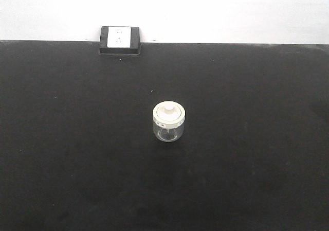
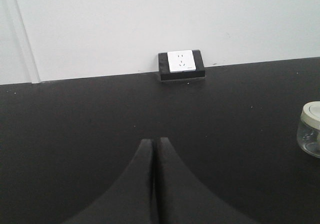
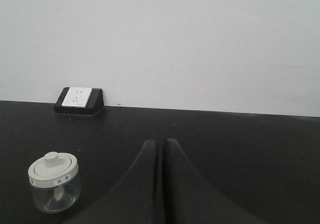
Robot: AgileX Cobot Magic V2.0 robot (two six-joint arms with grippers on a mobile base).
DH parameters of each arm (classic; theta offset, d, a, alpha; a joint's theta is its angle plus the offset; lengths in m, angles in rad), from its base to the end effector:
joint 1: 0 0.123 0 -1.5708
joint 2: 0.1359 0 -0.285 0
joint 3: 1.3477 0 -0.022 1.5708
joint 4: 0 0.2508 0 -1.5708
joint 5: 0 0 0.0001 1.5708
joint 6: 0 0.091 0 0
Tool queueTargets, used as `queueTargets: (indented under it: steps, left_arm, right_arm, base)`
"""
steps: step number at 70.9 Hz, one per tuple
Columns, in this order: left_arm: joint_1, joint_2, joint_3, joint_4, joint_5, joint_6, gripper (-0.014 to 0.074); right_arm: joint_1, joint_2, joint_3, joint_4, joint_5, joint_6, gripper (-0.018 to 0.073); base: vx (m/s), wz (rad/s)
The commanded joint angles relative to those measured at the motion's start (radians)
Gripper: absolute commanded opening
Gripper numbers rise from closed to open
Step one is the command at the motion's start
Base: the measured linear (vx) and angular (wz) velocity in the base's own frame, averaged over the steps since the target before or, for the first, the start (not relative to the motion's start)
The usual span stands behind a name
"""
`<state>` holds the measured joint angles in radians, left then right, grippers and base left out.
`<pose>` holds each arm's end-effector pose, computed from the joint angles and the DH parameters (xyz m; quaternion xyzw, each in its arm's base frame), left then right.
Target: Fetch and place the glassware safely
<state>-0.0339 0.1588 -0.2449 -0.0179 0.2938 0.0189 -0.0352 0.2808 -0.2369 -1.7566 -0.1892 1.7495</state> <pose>0.0608 -0.0025 0.2597 0.0151 0.7482 -0.0126 0.6631 0.0790 0.0140 0.2719 -0.0572 0.7020 0.0492 0.7081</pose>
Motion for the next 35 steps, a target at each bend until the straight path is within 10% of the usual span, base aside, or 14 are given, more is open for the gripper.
queueTargets:
  steps: [1, 35]
  left_arm:
    - [-0.001, -0.006, 0.014, -0.010, -0.076, -0.003, -0.0007]
    - [-0.001, -0.186, 0.302, -0.003, -0.204, -0.004, -0.0007]
  right_arm:
    - [-0.007, 0.006, -0.030, -0.036, 0.019, -0.013, -0.0003]
    - [-0.007, 0.006, -0.030, -0.036, 0.019, -0.013, -0.0003]
  base:
    - [0.00, 0.00]
    - [0.00, 0.00]
